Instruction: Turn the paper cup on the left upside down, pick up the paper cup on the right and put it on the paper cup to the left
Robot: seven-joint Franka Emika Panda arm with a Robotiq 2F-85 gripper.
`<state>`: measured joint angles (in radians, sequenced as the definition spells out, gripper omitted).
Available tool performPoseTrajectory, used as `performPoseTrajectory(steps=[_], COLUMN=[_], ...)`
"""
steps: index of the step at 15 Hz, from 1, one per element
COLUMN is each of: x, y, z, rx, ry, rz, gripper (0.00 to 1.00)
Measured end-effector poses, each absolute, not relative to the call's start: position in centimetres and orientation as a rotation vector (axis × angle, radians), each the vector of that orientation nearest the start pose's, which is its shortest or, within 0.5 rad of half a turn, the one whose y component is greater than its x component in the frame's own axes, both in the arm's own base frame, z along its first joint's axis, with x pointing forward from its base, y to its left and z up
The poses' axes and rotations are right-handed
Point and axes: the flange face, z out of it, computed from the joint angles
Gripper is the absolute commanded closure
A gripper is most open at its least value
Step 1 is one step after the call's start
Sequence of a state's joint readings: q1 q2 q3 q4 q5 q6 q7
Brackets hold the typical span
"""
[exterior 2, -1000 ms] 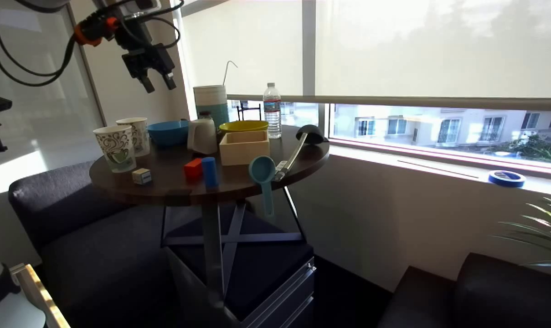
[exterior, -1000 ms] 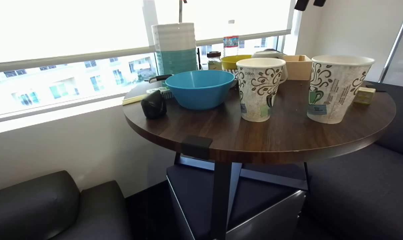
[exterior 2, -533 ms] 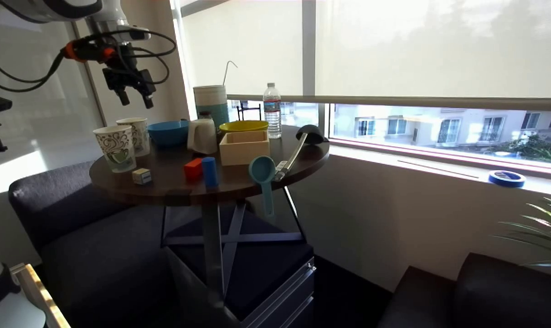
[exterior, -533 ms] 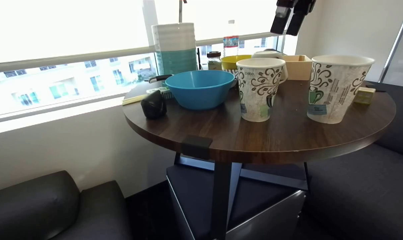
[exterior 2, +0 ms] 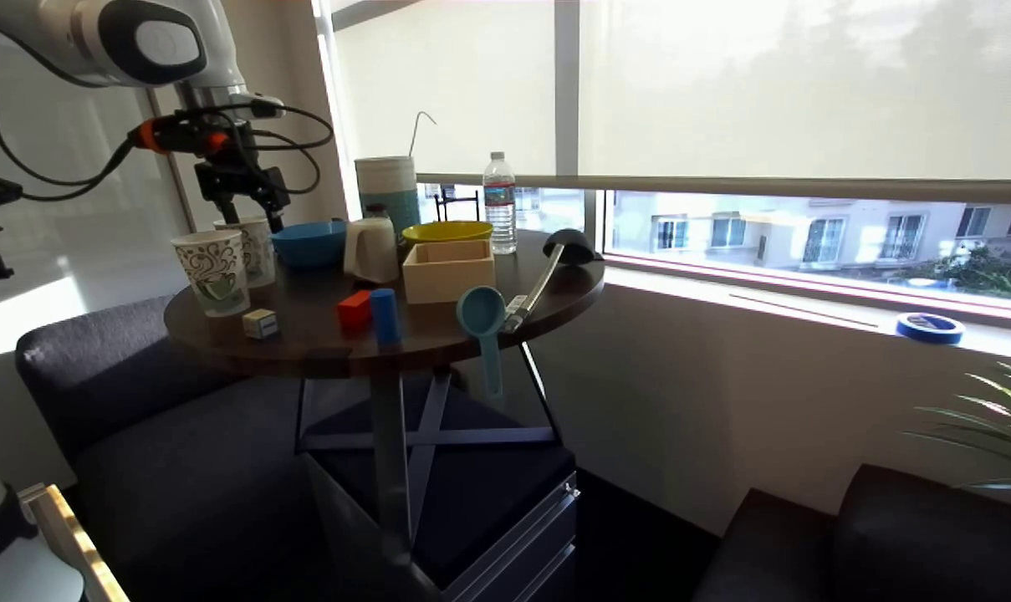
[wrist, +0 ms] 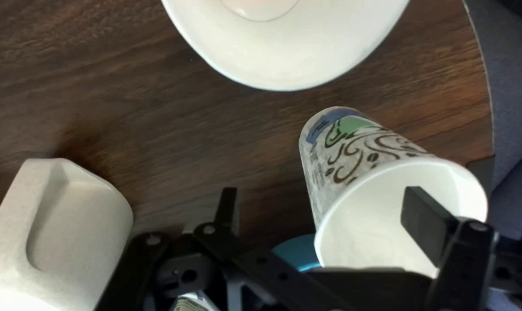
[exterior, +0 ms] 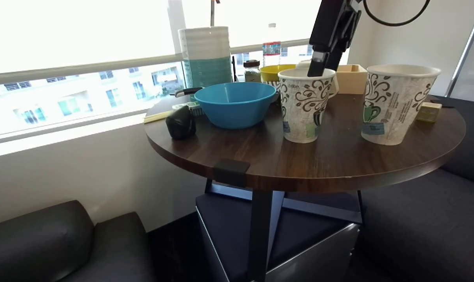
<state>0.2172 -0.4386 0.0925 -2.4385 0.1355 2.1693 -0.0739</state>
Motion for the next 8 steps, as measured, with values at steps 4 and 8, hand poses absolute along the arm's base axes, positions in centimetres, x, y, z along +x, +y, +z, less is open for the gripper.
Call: performPoseTrajectory(steps=[4,8], x=[41.13,41.20], y=[13.83,14.09], z=[47.42,46.95], rx=[-2.995,-3.001], ry=[-0.474,-0.487], rz=[-0.260,-0.245], gripper=[0.62,0.91])
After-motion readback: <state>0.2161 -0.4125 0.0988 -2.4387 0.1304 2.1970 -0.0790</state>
